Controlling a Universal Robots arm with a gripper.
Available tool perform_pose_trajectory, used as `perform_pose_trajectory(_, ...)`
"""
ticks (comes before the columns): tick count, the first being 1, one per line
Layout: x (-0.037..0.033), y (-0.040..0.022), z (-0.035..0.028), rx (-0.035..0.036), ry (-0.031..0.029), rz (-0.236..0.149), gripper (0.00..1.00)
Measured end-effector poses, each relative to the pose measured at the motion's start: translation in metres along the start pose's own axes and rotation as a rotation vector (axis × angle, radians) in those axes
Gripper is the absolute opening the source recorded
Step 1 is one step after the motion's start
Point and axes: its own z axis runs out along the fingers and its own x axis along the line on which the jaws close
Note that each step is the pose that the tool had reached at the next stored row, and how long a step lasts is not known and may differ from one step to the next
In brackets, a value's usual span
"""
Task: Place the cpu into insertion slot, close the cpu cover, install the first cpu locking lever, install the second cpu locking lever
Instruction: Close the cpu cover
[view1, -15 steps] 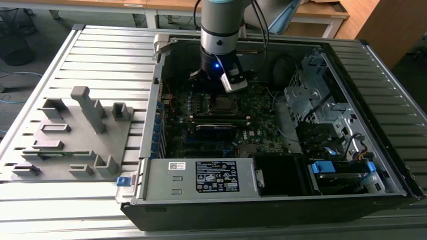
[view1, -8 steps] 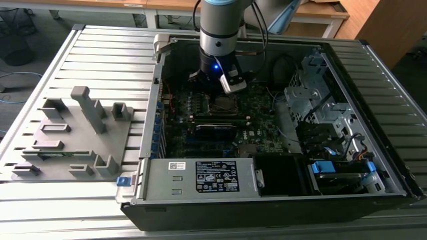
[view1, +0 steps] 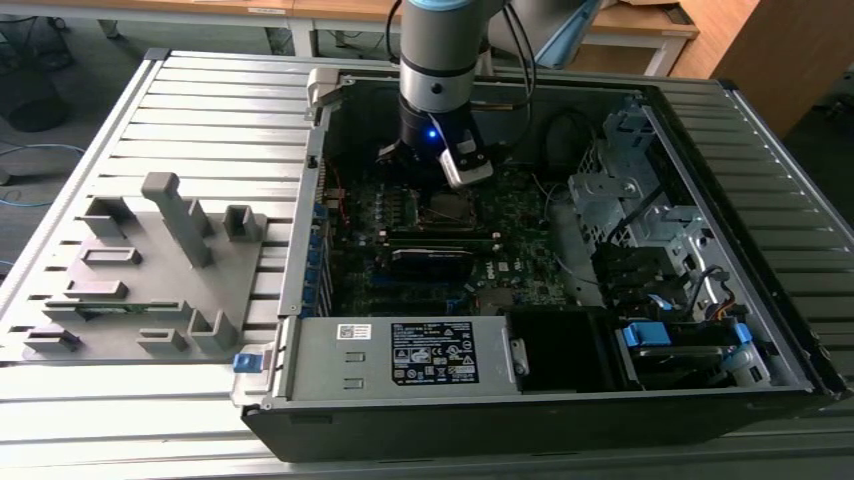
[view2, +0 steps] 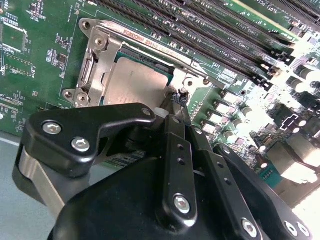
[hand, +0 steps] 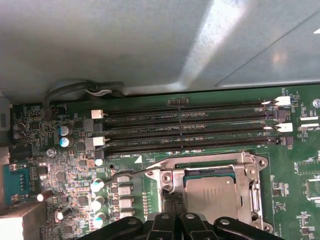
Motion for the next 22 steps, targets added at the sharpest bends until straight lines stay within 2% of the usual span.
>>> perform_pose_trajectory(9,-0.0001,0.0002,-0.0001,-0.001,-0.0006,0.0,0.11)
perform_pose_trajectory(14,-0.0001,0.0002,-0.0071,-0.0002,-0.0001,0.0,0.11)
perform_pose_trajectory(19,-0.0002,0.0003,-0.0172,0.0001,0.0,0.0,0.11)
perform_pose_trajectory(22,-0.0002,0.0003,-0.0182,-0.0002,-0.0001,0.0,0.11)
